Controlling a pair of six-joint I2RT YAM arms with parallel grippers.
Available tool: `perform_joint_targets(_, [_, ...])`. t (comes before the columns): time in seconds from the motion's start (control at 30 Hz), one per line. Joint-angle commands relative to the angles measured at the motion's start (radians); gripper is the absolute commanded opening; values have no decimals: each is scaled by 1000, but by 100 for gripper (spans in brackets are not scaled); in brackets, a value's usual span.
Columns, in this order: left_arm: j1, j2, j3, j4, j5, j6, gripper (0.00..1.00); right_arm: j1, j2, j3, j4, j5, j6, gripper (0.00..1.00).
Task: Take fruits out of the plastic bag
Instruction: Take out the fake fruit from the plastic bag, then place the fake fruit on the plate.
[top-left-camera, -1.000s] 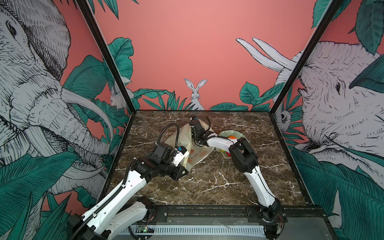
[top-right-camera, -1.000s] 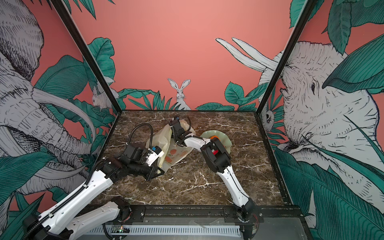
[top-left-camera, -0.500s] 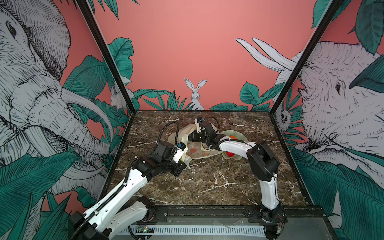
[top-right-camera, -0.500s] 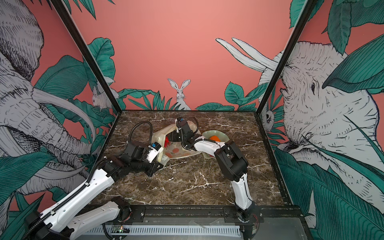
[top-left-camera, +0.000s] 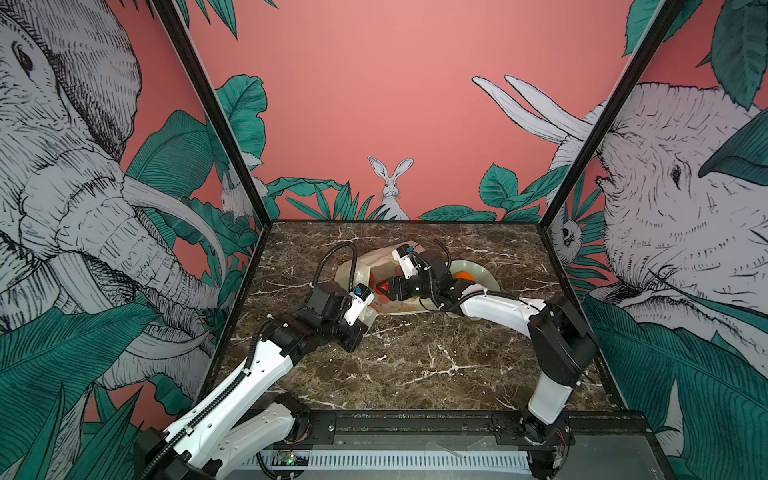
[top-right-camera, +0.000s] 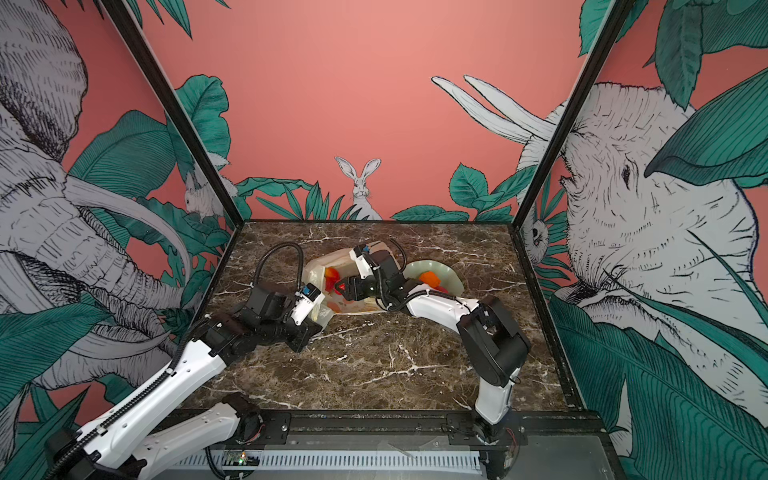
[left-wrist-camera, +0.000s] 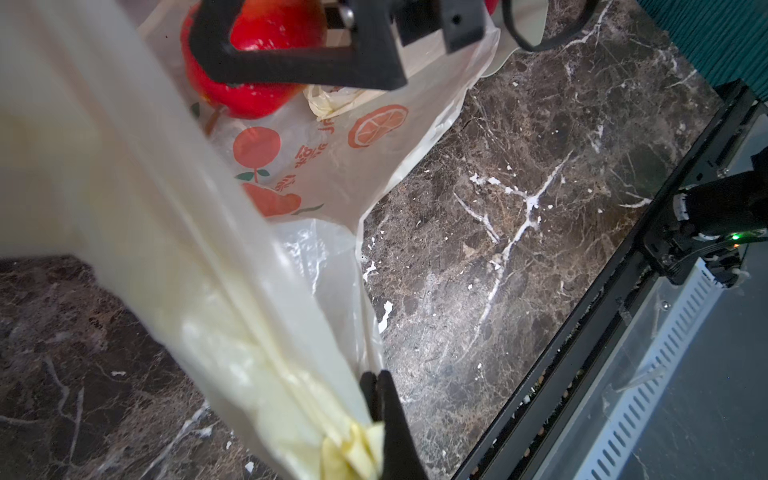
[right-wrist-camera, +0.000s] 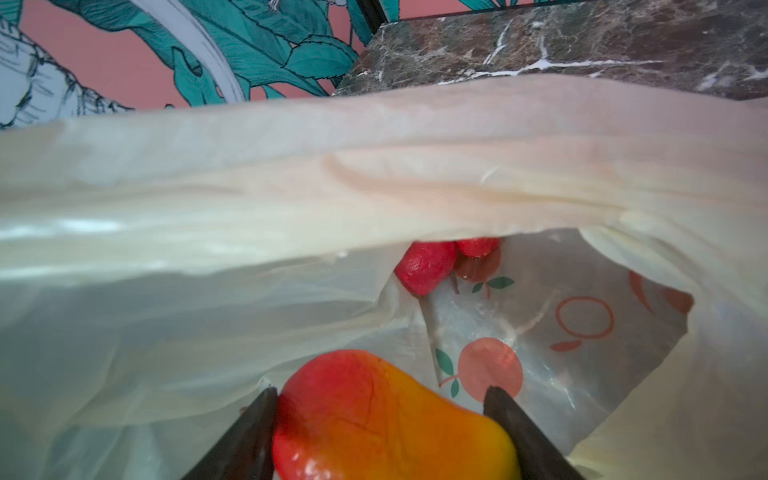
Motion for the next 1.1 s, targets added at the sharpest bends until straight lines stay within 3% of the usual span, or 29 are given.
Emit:
perform_joint_targets(0.0, [1,7,-3,-18,-7,30,0,2,-86,-25,33,-62,-60,51])
perform_joint_targets(0.3, [1,59,-9,5,6,54,0,2,-310,-85,-82,-75,-118,51])
perform_joint_targets(0.53, [2,60,-13,11,8,54,0,-4,-497,-117,-270,19,-200,52])
perform_joint_targets(0.7, [1,70,-11,12,3,55,0,-35,-602,-142,-388,151,-226,52])
perform_joint_targets(0.9, [25,73,-8,9,9,60,0,-126,-688,-221,-369,262,-161,52])
perform_joint_targets(1.07, [41,68,-11,13,28,65,0,-206,-707,-265,-361,463,-75,51])
